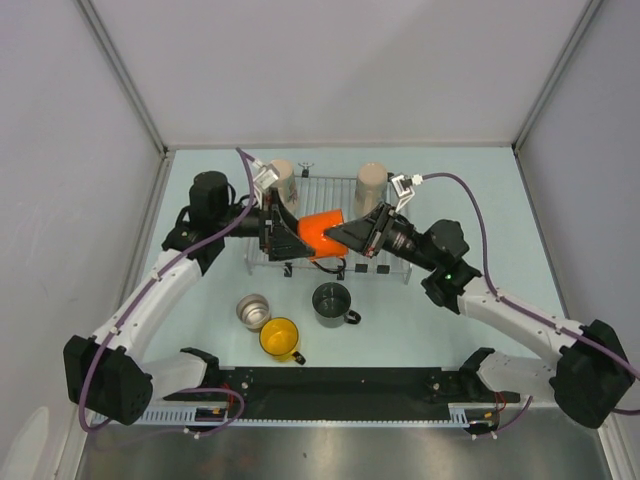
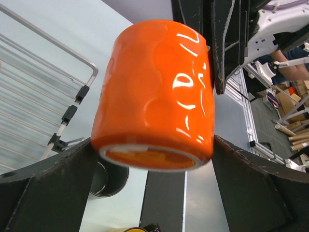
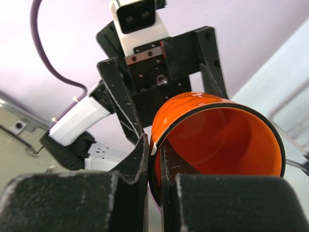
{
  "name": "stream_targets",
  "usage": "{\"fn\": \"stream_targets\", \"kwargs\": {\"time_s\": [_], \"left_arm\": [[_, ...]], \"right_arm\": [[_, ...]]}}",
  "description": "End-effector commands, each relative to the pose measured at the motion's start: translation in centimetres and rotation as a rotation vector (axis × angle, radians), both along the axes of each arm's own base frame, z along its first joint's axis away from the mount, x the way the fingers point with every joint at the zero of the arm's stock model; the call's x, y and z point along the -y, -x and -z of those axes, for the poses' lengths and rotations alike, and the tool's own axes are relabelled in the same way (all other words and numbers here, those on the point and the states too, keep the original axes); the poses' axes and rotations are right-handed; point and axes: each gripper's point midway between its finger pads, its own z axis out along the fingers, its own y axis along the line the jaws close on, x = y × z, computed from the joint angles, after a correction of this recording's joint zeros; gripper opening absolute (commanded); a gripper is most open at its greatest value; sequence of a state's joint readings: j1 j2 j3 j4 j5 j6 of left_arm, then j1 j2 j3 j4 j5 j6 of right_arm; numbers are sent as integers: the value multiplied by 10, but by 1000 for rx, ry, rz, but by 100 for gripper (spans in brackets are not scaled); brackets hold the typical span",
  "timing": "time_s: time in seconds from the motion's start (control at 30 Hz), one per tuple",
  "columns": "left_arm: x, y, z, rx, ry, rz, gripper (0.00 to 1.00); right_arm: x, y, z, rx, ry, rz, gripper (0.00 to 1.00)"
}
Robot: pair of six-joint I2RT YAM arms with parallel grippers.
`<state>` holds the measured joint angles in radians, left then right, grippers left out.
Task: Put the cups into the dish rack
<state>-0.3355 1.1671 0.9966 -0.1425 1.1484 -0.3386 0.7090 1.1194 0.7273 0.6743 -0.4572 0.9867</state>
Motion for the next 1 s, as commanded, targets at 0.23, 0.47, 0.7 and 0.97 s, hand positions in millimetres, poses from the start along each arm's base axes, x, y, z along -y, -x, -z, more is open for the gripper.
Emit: {"fn": "stream_targets", "kwargs": {"time_s": [0.23, 0.47, 0.7, 0.97], "left_arm": [[5, 20, -12, 32, 47, 110, 100], [0, 22, -22, 74, 58, 107, 32], [-16, -3, -30, 97, 48, 10, 1], [-18, -18, -32, 118, 32, -62, 1]], "right_arm": [[1, 24, -54, 128, -302, -160, 0], [0, 20, -35, 108, -297, -139, 0], [-4, 10, 9, 13, -185, -96, 3], [7, 4, 41, -60, -101, -21, 14]]}}
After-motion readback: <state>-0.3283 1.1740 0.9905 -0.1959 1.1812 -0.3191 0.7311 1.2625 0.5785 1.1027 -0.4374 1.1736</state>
